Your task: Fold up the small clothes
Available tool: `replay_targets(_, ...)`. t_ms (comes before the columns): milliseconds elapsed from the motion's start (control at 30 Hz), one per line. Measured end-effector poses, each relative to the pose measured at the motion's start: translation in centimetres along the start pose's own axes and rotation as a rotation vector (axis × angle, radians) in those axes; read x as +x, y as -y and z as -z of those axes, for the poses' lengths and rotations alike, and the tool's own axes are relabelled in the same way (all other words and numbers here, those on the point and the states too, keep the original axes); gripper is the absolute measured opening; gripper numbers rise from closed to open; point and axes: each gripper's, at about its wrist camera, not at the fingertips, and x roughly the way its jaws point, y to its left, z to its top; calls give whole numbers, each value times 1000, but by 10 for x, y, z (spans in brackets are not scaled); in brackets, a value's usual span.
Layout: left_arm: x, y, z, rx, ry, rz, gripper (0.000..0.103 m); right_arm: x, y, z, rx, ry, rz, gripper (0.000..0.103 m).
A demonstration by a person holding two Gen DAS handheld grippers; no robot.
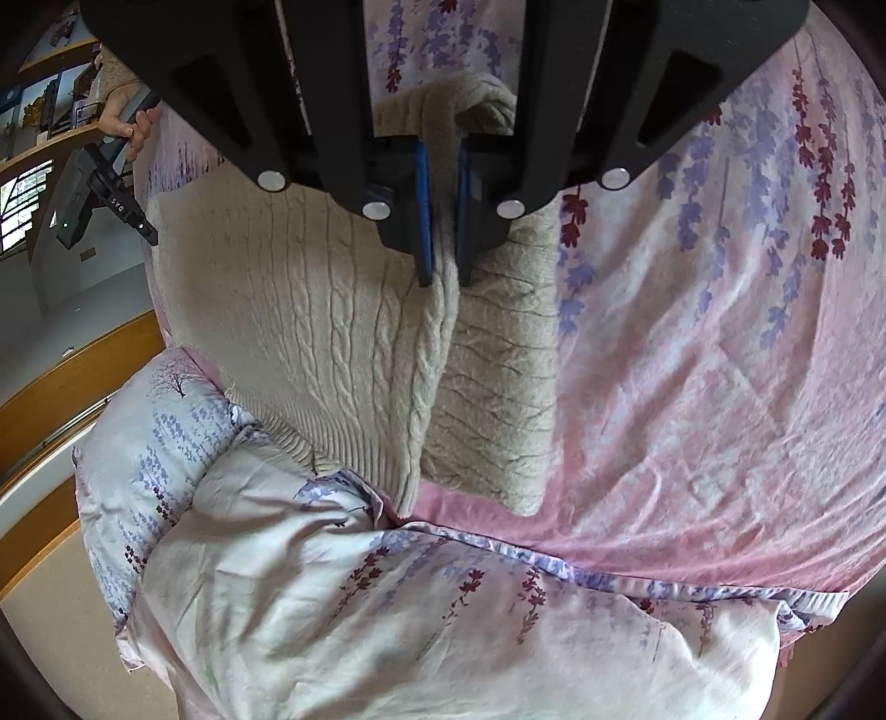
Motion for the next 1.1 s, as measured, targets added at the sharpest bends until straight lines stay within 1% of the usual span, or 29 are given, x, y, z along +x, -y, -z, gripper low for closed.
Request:
replay_targets(33, 0, 2, -1, 8, -1, -7, 12, 0, -3, -1, -10, 2, 12, 12)
replay_targets(67, -2, 4, -1, 15, 5, -11, 13, -1, -6, -2, -23, 4, 24, 14)
replay_targets(100, -5, 6, -1, 20, 14, -17, 16, -2, -7, -4, -27, 3, 24, 18)
replay_targets(133, -9, 7, -1, 24, 27, -28, 24, -4, -8, -6, -22, 5, 25, 21)
replay_targets(167, -14, 7, -1, 24, 40, -33, 29, -5, -7, -8, -13, 11, 26, 31)
replay_targets(200, -20, 8, -1, 25, 65, -31, 37, -7, -7, -10, -4, 20, 30, 35)
replay_targets(233, -26, 10, -2, 31, 86, -32, 42, -10, -7, -12, 1, 35, 32, 35)
replay_targets(300, -34, 17, -4, 54, 122, -48, 47, -15, -18, -16, -33, 73, 36, 35)
replay_targets(333, -37, 24, -4, 74, 139, -64, 48, -16, -26, -17, -63, 78, 21, 35)
replay_targets(367, -38, 31, -4, 98, 153, -78, 50, -15, -35, -18, -93, 76, -3, 36)
replay_targets(433, -35, 51, -2, 169, 167, -93, 56, -8, -59, -16, -163, 50, -45, 41)
replay_targets(467, -32, 59, 0, 196, 166, -96, 56, -4, -68, -15, -191, 42, -48, 43)
replay_targets(533, -20, 80, 5, 260, 147, -103, 57, 5, -86, -14, -234, 21, -61, 43)
replay_targets(600, -7, 92, 9, 310, 123, -120, 58, 13, -101, -14, -258, 3, -91, 43)
replay_targets(633, 0, 94, 11, 319, 109, -127, 58, 16, -109, -14, -274, -6, -105, 43)
replay_targets(733, 21, 87, 13, 298, 47, -146, 58, 31, -131, -12, -340, -50, -103, 43)
replay_targets(767, 27, 82, 13, 282, 29, -154, 58, 37, -135, -10, -351, -74, -94, 46)
replay_targets(800, 31, 77, 14, 274, 23, -150, 58, 46, -138, -7, -362, -111, -79, 52)
replay_targets(833, 31, 75, 15, 278, 41, -139, 58, 55, -140, -4, -380, -128, -55, 53)
replay_targets(867, 30, 75, 16, 280, 41, -137, 58, 55, -142, -1, -395, -105, -49, 57)
replay_targets(900, 27, 75, 15, 275, 40, -132, 58, 55, -144, -1, -406, -104, -41, 57)
replay_targets(967, 16, 72, 13, 245, 49, -92, 58, 54, -143, -2, -394, -113, -45, 58)
replay_targets(1067, -10, 50, 5, 154, 101, -38, 62, 50, -137, -6, -353, -121, -75, 63)
replay_targets(1100, -18, 39, 1, 112, 119, -28, 66, 48, -137, -6, -343, -118, -79, 65)
